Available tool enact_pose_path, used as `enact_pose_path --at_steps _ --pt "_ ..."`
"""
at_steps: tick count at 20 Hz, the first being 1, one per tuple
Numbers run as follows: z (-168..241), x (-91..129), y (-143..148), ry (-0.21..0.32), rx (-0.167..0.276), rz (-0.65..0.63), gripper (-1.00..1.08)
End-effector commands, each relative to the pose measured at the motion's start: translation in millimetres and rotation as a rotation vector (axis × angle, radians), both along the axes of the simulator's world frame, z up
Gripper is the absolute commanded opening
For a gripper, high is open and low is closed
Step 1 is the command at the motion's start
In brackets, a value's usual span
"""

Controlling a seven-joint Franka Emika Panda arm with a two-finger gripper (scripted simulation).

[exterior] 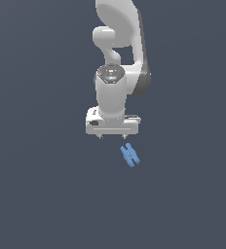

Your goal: Pick up the object and move it to a goal position.

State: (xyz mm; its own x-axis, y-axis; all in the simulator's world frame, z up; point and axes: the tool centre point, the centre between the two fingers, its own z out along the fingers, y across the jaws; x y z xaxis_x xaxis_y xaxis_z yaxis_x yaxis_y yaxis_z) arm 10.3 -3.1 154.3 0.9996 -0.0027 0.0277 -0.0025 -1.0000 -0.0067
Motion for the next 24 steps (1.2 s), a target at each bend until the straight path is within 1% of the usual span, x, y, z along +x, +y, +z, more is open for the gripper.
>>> enact_pose_path --at_steps 1,12,19,24 --pt "0.0 0.0 0.0 0.000 0.000 0.000 1.00" --pt "0.1 0.1 0.5 0.000 0.000 0.001 1.00" --pt "3.6 2.5 25.7 0.011 0.008 0.045 1.00" --pt "4.2 2.3 26.1 0.012 0.009 0.044 1.00"
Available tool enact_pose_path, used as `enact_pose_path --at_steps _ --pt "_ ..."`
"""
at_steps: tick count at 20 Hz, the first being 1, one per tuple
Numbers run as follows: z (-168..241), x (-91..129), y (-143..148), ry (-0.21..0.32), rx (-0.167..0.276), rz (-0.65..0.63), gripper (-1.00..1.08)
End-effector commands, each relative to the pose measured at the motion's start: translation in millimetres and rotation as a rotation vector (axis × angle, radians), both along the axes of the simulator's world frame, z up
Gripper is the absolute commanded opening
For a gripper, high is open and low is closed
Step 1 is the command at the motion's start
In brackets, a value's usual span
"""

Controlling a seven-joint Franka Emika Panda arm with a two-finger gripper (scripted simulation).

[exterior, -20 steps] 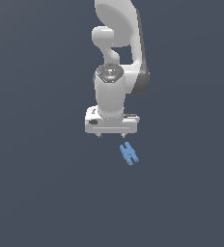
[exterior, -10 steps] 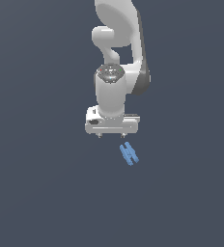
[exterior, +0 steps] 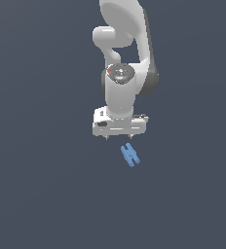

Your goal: Pick up the object and move it to a goal position.

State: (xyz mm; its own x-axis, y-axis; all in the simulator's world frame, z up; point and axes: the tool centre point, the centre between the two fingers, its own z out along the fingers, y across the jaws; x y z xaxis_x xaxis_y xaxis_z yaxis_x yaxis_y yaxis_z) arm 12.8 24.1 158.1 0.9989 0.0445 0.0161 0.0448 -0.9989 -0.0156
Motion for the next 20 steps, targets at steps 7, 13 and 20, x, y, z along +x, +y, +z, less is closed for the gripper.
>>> enact_pose_path --at_steps 7,13,20 --pt "-7.6 3.3 5.9 0.002 -0.004 0.042 1.00" --pt "-29.7 11.4 24.3 0.006 -0.012 0.161 1.00" --pt "-60.3 19.8 49.9 0.011 -0.018 0.319 1.00"
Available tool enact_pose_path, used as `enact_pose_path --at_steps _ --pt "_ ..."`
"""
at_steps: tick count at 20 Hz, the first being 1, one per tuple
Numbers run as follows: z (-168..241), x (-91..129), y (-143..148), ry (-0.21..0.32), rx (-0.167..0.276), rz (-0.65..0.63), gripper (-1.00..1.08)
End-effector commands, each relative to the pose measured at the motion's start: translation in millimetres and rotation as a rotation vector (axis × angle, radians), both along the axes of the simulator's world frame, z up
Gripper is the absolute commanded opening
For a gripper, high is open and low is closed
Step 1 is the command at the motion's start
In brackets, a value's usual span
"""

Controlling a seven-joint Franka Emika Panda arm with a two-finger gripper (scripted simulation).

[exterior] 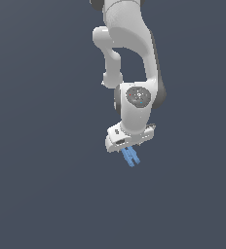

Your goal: Pick up the object and move it to a goal position.

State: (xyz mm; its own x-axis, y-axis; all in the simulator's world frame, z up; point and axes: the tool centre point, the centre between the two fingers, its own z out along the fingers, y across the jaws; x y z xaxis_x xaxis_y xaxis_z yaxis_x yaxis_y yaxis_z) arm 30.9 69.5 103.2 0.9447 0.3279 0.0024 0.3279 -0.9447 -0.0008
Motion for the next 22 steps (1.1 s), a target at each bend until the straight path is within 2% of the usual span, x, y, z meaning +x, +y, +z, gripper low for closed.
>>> enact_pose_path --at_steps 1,11,22 --pt "-8.2 2.3 6.9 0.001 -0.001 0.044 1.00" --pt "-18.8 3.1 12.8 0.003 -0.001 0.077 1.00" --pt "-64.8 2.7 13.4 0.002 -0.002 0.083 1.00"
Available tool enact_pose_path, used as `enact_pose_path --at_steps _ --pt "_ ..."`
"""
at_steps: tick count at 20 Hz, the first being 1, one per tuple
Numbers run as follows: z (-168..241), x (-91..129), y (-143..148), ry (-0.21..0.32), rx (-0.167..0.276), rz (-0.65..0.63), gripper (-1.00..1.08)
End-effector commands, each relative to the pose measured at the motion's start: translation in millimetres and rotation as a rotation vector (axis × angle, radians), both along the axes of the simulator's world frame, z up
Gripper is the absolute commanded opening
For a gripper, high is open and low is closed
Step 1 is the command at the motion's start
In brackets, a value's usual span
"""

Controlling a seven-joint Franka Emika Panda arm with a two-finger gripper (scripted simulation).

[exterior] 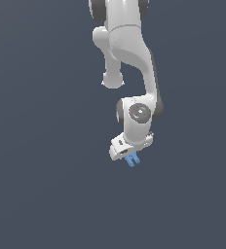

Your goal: Pick up the object and move it to a goal position.

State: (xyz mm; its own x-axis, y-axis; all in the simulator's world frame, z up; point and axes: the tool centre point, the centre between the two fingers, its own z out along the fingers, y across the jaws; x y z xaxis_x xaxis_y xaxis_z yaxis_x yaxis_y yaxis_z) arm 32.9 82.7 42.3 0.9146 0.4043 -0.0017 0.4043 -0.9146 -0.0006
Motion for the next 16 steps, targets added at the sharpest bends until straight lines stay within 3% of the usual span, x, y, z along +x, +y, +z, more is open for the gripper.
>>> enact_pose_path --at_steps 1,3,4,16 --pt "-4.9 1.1 0.2 -0.002 0.000 0.001 1.00" --pt "-5.1 1.6 0.2 -0.002 0.000 0.001 1.00" --pt "-5.1 1.6 0.2 -0.002 0.000 0.001 -1.00" --pt "-4.9 1.4 -1.4 -0.002 0.000 0.001 -1.00"
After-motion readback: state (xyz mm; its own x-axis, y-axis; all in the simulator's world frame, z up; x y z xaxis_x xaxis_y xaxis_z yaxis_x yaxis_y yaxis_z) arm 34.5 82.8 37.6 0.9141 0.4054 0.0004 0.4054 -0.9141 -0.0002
